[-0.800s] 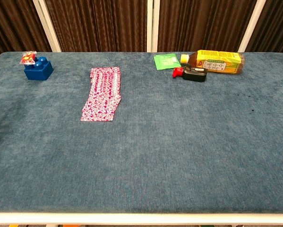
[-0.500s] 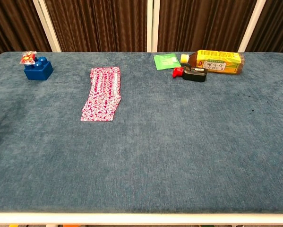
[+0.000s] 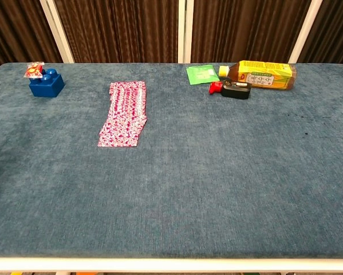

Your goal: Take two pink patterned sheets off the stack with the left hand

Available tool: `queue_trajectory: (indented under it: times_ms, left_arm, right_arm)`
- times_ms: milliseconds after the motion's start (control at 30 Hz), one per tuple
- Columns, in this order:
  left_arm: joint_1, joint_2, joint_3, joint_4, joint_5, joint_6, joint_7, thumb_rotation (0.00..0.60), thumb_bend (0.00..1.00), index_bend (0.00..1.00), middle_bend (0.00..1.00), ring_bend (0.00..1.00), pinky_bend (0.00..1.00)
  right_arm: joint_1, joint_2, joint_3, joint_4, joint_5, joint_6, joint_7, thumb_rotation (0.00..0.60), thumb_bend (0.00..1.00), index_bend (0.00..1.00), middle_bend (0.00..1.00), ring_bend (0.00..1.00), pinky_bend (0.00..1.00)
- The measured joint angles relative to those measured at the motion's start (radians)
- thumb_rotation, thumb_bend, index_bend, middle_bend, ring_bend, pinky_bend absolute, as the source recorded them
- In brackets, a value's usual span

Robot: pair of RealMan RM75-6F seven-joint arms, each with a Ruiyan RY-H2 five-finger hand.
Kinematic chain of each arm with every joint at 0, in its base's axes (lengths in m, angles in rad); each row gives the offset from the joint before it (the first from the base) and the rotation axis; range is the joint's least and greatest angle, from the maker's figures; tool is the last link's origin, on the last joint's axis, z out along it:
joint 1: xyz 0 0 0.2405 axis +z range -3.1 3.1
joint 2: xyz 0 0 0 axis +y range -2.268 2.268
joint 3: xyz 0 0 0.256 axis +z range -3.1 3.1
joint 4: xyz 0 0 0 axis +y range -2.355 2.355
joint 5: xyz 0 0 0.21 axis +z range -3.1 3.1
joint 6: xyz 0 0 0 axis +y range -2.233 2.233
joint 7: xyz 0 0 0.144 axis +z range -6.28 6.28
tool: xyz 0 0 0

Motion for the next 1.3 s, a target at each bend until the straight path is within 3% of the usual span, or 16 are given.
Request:
queue_trajectory:
  times_ms: [300, 700, 1033, 1300]
  left_arm:
    - [-0.063, -0.074, 0.011, 0.013, -0.017, -0.125, 0.044, 0.600, 0.49, 0.10, 0.87, 0.89, 0.95]
    - [-0.209, -0.227, -0.011, 0.066, -0.227, -0.372, 0.239, 0.600, 0.51, 0.10, 0.87, 0.89, 0.94]
    - [-0.316, -0.348, -0.053, 0.146, -0.342, -0.414, 0.366, 0.600, 0.56, 0.10, 0.88, 0.89, 0.92]
    - [-0.365, -0.396, -0.054, 0.212, -0.410, -0.437, 0.408, 0.600, 0.57, 0.10, 0.88, 0.89, 0.92]
  right_arm:
    - [-0.005, 0.030, 0.008, -0.033, -0.006, 0.021, -0.003, 0.600, 0.21, 0.00, 0.00, 0.00, 0.00]
    - [-0.015, 0.039, 0.007, -0.037, 0.001, 0.027, 0.002, 0.600, 0.21, 0.00, 0.00, 0.00, 0.00]
    - [-0.014, 0.035, 0.005, -0.027, 0.007, 0.019, 0.011, 0.600, 0.21, 0.00, 0.00, 0.00, 0.00]
    - [-0.019, 0.038, 0.007, -0.010, 0.013, 0.017, 0.036, 0.600, 0.21, 0.00, 0.00, 0.00, 0.00]
